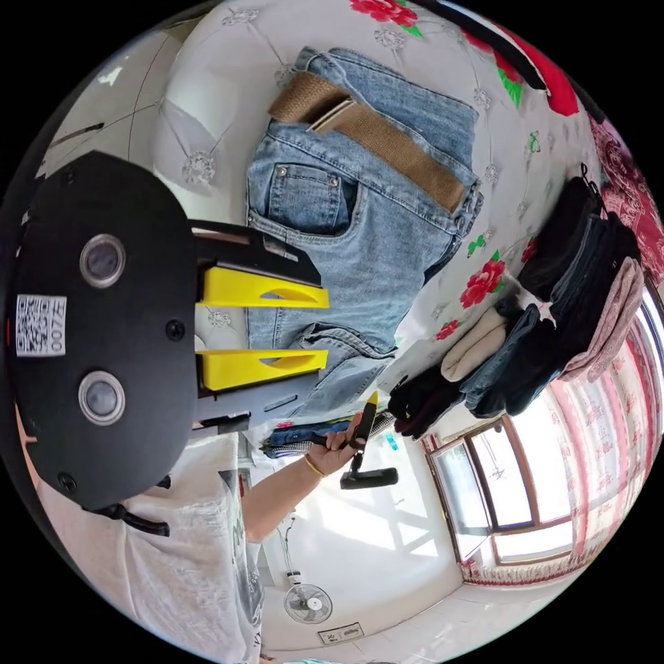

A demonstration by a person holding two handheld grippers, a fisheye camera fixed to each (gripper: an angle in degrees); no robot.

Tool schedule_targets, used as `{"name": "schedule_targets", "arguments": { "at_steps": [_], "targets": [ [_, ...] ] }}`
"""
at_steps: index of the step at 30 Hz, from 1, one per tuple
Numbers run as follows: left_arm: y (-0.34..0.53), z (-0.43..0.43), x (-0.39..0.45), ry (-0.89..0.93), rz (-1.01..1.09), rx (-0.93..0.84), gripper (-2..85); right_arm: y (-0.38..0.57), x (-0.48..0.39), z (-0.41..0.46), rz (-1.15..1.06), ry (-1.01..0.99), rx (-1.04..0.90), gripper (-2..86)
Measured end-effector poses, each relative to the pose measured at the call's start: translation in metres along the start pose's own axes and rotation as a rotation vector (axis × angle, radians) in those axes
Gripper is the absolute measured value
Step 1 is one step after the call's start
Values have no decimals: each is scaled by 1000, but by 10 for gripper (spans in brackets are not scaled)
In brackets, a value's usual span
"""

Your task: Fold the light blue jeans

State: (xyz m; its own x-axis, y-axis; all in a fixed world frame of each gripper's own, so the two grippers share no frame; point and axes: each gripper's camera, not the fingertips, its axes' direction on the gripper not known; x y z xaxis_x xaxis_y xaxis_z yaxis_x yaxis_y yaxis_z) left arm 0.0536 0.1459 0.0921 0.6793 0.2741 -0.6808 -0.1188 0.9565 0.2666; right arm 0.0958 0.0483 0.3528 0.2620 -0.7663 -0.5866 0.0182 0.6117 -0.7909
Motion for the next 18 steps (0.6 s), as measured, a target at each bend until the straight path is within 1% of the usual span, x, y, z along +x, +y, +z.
{"name": "schedule_targets", "arguments": {
  "at_steps": [1, 4, 8, 10, 12, 13, 15, 16, 18],
  "targets": [
    [-6, 8, 5, -5, 32, -29, 93, 15, 2, -13, 10, 12, 52, 35],
    [-25, 42, 18, 17, 104, -123, 111, 63, 7, -35, 27, 46, 110, 30],
    [-46, 96, 34, 16, 164, -263, 124, 122, 17, -34, 113, 37, 79, 24],
    [-56, 133, 40, -22, 171, -369, 123, 153, 26, -24, 198, 60, 60, 19],
    [-62, 147, 46, -64, 188, -385, 98, 168, 36, -16, 257, 95, 63, 14],
    [-66, 153, 48, -114, 184, -404, 53, 171, 45, -9, 289, 118, 56, 11],
    [-72, 157, 51, -164, 179, -439, 14, 168, 62, 2, 322, 157, 9, 3],
    [-75, 154, 56, -136, 202, -442, 4, 165, 75, 9, 330, 117, -20, 2],
    [-76, 143, 66, -88, 234, -427, -3, 164, 92, 8, 363, 44, 7, 1]
  ]
}}
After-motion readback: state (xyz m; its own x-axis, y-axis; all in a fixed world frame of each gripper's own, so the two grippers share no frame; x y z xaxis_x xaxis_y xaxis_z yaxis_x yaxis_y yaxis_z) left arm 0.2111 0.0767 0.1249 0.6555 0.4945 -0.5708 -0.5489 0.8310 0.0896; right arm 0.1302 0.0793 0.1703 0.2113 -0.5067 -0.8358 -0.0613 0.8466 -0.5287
